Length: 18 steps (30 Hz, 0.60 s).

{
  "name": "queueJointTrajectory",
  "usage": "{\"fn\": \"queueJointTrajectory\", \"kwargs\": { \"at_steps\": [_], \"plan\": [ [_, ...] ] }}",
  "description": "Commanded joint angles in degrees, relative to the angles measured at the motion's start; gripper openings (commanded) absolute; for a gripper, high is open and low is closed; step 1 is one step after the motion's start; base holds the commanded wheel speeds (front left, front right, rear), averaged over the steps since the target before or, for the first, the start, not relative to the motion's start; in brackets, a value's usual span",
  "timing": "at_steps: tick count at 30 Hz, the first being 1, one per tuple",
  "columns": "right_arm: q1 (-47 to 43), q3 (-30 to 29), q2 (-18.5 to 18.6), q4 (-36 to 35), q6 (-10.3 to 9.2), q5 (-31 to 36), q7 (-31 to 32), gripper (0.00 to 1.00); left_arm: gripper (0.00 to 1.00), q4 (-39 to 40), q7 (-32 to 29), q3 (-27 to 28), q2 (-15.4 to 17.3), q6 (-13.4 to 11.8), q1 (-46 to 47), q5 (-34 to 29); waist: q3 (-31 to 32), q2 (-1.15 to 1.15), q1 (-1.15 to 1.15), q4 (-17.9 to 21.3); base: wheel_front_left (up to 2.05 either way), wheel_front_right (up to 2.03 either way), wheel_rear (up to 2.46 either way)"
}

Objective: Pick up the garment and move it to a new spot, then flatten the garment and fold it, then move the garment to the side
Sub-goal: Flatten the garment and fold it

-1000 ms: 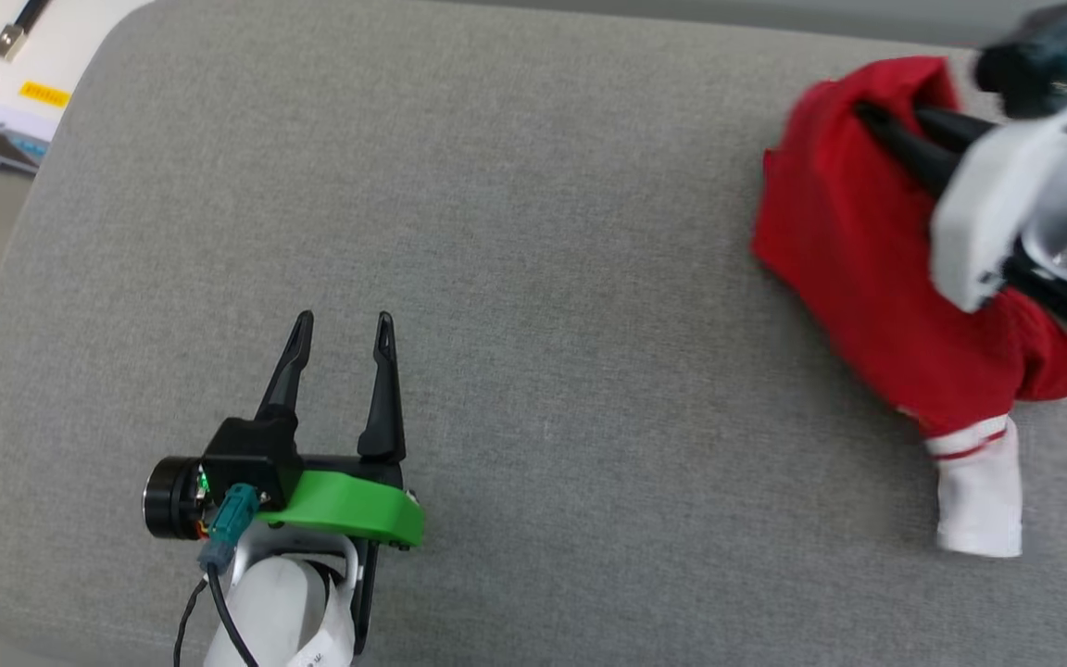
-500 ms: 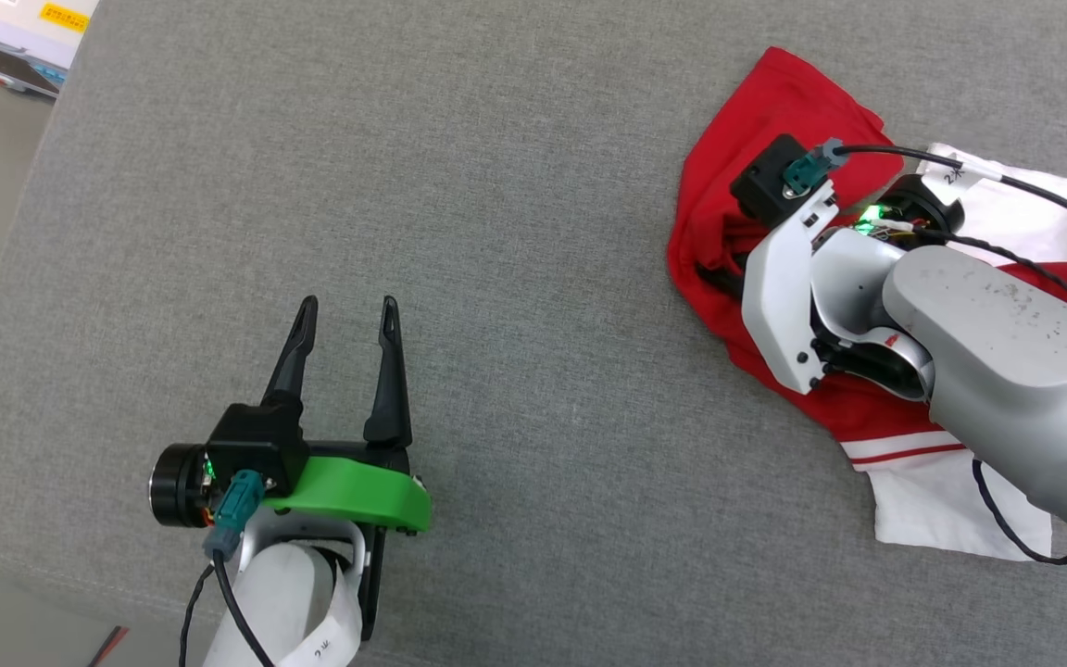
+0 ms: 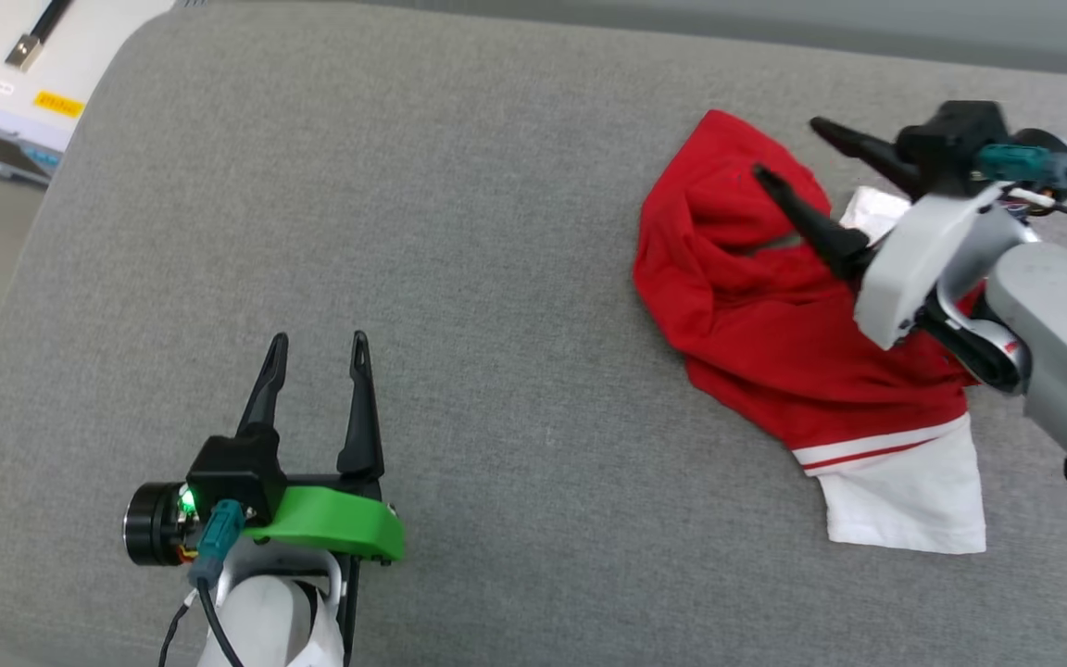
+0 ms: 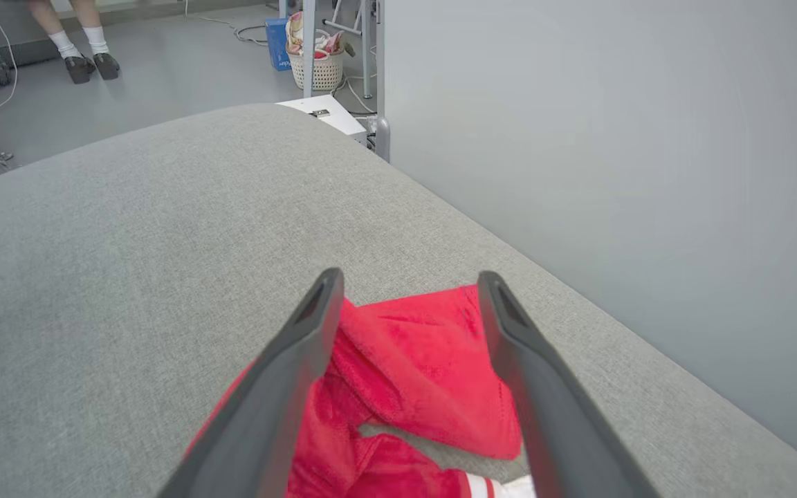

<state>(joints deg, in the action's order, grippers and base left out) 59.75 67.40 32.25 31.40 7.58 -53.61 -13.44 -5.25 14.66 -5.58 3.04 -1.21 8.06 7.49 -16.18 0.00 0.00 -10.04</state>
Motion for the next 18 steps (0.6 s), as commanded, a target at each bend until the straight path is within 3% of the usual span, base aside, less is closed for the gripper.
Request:
{"fn": "queueJointTrajectory", "kwargs": {
  "at_steps": [1, 4, 8, 13, 18],
  "plan": [
    [-2.0, -2.0, 0.8, -0.7, -0.09, 1.0, -1.0, 1.00, 1.00, 0.1, 0.3, 0.3, -0.2, 0.4, -0.9, -0.8, 3.1, 0.00, 0.00, 2.3, 0.00, 0.00, 0.00],
    [-5.2, -10.0, 1.6, -3.4, -0.09, 4.4, -1.5, 1.00, 1.00, 0.3, 0.3, 0.6, -0.2, 0.7, -1.9, -1.5, 4.5, 0.00, 0.00, 3.1, 0.00, 0.00, 0.00],
    [-14.7, -26.4, 1.1, -10.0, -0.09, 13.5, -1.5, 1.00, 1.00, 0.5, 0.3, 1.1, -0.2, 1.1, -3.3, -2.2, 6.4, 0.00, 0.00, 3.9, 0.00, 0.00, 0.00],
    [-30.5, -44.9, -3.5, -19.3, -0.09, 25.0, -1.5, 1.00, 1.00, 0.6, 0.3, 1.7, -0.2, 1.6, -5.1, -2.9, 8.3, 0.00, 0.00, 4.4, 0.00, 0.00, 0.00],
    [-42.6, -57.2, -8.6, -27.2, -0.09, 31.4, -1.5, 1.00, 1.00, 0.6, 0.3, 2.0, -0.2, 2.1, -6.2, -3.3, 9.5, 0.00, 0.00, 4.4, 0.00, 0.00, 0.00]
  ]
}}
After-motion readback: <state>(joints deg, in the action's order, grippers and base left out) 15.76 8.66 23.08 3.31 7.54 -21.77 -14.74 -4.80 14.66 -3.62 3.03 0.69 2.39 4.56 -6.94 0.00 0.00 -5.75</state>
